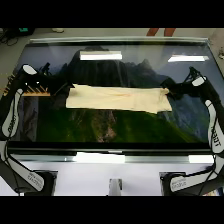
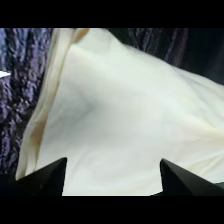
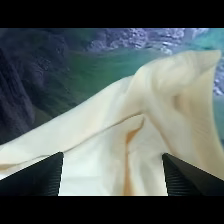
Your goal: Fold the shirts.
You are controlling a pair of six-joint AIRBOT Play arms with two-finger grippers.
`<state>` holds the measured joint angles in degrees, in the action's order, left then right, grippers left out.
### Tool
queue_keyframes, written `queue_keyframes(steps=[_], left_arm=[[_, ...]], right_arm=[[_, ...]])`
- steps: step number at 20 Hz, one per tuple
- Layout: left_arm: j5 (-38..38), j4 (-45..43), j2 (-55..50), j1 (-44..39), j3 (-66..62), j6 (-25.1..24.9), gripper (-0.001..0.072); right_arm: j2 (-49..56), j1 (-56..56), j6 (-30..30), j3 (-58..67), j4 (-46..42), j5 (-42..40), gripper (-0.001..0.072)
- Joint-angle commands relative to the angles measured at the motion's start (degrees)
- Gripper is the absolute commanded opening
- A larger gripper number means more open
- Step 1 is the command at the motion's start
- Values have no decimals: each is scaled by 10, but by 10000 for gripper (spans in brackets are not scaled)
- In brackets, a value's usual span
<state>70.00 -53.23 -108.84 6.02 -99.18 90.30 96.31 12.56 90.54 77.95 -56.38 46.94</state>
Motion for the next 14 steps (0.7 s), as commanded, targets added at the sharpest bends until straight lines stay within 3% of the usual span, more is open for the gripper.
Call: queue_keyframes(steps=[1,6,12,13,14], left_arm=[[47,8,16,18,-8,-16,672],[48,8,102,21,-8,-21,671],[49,11,196,0,-8,-22,671],[49,13,209,-6,-8,-22,671],[51,15,218,-12,-8,-22,670]], right_arm=[[5,27,7,18,-127,76,709],[39,32,-76,18,-72,160,710],[88,-30,-73,18,-37,160,708],[90,-36,-58,18,-36,157,685],[90,-42,-47,18,-36,151,535]])
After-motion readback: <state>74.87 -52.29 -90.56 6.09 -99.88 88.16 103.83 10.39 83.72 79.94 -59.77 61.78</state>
